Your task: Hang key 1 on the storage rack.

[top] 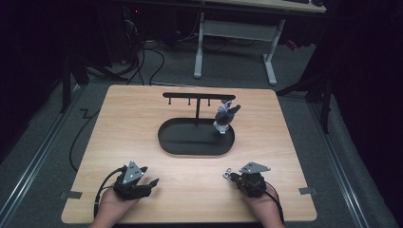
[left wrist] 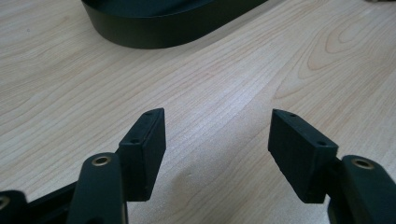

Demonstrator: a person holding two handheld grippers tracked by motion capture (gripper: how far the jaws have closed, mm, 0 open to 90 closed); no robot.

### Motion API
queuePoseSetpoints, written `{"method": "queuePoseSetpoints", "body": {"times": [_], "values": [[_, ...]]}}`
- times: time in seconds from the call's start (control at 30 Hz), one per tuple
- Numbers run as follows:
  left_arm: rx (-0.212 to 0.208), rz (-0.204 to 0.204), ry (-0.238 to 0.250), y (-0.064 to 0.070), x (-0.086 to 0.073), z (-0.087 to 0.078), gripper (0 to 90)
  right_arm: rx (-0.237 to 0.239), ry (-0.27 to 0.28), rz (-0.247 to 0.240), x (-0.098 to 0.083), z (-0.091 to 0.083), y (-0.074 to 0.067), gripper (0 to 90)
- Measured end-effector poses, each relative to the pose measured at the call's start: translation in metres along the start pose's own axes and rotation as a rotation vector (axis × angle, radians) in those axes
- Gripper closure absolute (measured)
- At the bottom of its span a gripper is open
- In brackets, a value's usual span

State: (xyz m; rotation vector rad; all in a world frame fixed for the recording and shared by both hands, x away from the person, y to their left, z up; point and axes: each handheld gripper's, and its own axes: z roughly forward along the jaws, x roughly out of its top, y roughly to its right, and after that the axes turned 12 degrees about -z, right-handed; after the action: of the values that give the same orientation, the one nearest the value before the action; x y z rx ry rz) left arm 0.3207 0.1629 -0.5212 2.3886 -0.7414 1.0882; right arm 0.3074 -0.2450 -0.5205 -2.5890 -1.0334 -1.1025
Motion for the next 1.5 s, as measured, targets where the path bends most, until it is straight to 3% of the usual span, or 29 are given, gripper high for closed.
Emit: {"method": "queuePoseSetpoints", "body": {"times": [0.17,0.43,0.57,0.73,0.93,1.23,1.5], "values": [[-0.002,0.007,-0.005,0.001,0.000,0.002,37.6,-0.035,-0.008,0.019,-0.010,-0.009,0.013,88.0],[-0.004,0.008,-0.009,0.002,0.000,0.003,37.6,-0.053,-0.008,0.067,-0.026,-0.021,0.027,88.0],[-0.002,0.009,-0.013,0.002,0.000,0.003,37.7,-0.046,-0.004,0.077,-0.028,-0.024,0.028,86.4],[0.002,0.009,-0.017,0.002,0.000,0.003,37.7,-0.002,0.006,0.097,-0.024,-0.028,0.030,82.4],[0.000,0.010,-0.020,0.001,0.000,0.004,37.7,0.041,-0.053,0.059,-0.011,-0.032,0.035,74.4],[-0.003,0.018,-0.020,0.001,0.000,0.004,37.7,0.123,-0.217,0.029,0.010,-0.026,0.040,61.6],[-0.005,0.024,-0.020,0.001,0.001,0.005,37.7,0.139,-0.353,-0.026,0.025,-0.015,0.046,56.7]]}}
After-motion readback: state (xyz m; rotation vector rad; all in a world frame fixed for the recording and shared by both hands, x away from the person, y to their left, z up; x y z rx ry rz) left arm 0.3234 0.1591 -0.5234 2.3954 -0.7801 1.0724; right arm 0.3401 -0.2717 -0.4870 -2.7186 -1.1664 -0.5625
